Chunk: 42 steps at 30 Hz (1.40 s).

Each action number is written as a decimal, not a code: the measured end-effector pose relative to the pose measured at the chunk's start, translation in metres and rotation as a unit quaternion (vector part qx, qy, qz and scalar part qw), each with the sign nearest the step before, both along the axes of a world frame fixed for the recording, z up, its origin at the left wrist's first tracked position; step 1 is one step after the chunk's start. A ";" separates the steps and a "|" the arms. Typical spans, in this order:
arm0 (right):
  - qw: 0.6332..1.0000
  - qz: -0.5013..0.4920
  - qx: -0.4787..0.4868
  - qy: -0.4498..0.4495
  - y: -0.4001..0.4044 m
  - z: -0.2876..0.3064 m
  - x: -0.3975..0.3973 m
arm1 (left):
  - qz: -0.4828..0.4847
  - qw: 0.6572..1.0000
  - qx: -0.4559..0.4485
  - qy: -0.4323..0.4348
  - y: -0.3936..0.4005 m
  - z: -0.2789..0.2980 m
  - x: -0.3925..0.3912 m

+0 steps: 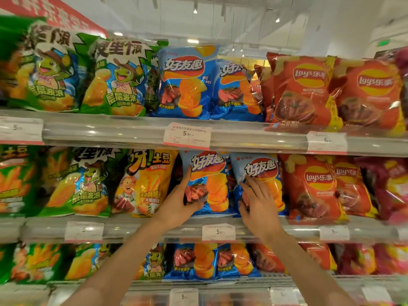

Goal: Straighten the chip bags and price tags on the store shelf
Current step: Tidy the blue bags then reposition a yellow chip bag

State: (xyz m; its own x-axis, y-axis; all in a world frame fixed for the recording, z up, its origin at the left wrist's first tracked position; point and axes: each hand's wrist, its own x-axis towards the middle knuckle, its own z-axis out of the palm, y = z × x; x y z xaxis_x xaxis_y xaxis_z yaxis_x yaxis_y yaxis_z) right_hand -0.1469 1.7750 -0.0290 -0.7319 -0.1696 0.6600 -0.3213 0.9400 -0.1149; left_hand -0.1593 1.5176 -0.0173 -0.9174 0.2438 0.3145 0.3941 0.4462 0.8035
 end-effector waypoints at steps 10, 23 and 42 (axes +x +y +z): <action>0.983 0.047 -0.173 -0.045 -0.010 -0.002 0.032 | 0.122 0.983 -0.064 0.123 0.003 -0.013 0.038; 0.962 0.029 -0.248 -0.111 -0.065 -0.040 0.108 | 0.140 0.985 -0.010 0.098 -0.063 -0.043 0.121; 0.941 -0.084 -0.268 -0.187 -0.235 -0.072 0.167 | 0.124 0.991 -0.029 0.032 -0.318 -0.059 0.146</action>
